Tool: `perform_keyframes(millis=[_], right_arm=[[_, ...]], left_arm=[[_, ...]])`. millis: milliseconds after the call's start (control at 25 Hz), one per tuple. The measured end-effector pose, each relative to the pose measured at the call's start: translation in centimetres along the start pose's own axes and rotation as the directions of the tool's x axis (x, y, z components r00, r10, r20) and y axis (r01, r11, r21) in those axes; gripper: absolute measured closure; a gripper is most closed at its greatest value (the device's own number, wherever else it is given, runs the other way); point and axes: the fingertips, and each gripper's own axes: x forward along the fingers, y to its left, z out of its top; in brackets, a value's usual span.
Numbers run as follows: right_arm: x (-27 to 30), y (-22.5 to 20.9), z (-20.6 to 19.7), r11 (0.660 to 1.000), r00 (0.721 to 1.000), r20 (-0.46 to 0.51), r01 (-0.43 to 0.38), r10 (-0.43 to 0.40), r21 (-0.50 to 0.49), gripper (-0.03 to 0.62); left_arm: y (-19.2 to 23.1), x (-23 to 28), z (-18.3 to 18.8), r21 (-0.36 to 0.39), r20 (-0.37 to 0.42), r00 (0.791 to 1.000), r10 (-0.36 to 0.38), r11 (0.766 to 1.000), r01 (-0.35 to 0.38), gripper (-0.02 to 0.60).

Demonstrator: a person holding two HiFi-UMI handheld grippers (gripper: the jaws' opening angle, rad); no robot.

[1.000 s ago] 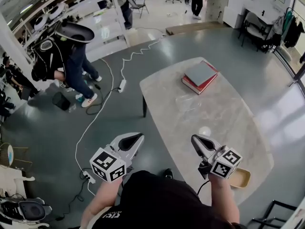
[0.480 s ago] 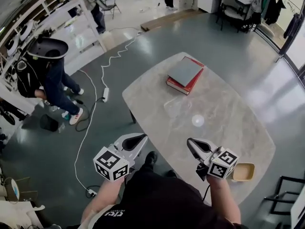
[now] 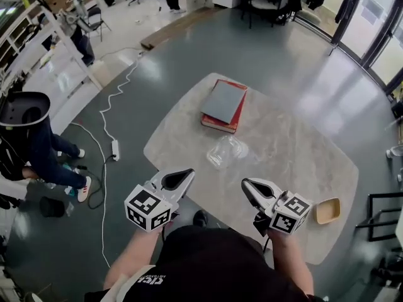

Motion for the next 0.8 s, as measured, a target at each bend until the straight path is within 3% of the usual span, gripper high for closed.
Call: perform_keyframes(millis=[320,600,800], right_arm=[[-2.8,-1.0,0.2,0.975,0.974,0.070,0.213,-0.218,0.063,0.592],[-6.7,-2.7,-0.9,0.951,0.952,0.071,0.288,-0.297,0.112,0.592],[-10.0,-3.6,-2.7,0.918,0.928,0.057,0.352,-0.367,0.181,0.592]], left_arm=[[2.6,3.2,-1.0,0.014,-0.087,0.988,-0.130,0.991,0.132,0.574],[1.5,7.7,-4.6,-0.008,-0.222,0.955,-0.199,0.979,0.202,0.525],[1.2,10.9,-8.2,-0.025,-0.315,0.926,-0.206,0.978,0.209,0.486]])
